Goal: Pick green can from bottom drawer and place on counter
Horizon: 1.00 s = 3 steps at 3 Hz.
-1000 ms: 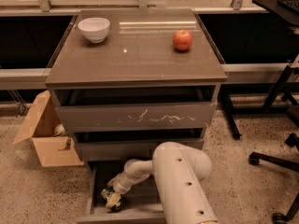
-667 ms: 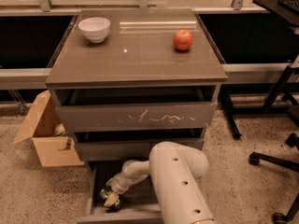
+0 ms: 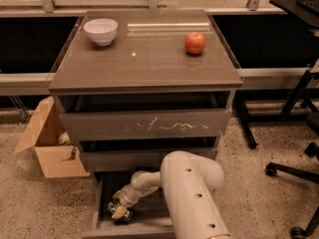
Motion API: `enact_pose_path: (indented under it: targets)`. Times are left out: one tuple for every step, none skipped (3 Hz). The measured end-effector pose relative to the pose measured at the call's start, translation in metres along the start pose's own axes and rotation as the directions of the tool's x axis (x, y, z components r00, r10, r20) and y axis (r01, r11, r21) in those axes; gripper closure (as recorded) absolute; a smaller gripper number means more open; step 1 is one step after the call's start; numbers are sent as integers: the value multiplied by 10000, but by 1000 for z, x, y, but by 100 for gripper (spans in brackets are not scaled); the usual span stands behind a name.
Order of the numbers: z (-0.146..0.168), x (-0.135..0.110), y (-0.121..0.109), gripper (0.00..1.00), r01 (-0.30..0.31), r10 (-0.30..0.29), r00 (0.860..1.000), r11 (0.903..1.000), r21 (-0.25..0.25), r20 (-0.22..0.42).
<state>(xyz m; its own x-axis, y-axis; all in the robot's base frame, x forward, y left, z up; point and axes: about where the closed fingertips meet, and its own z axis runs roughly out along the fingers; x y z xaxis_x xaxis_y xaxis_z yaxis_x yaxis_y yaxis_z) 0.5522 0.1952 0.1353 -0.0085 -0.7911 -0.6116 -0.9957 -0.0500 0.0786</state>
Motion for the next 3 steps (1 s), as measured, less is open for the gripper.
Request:
enact_pose_path:
  targets:
    - [2, -3, 3, 100, 4, -2, 9998, 9999, -110, 190]
    - [1, -7, 6, 100, 6, -1, 9996, 9998, -180, 270]
    - [-14, -14, 6, 100, 431, -404, 9937, 9988, -238, 1049]
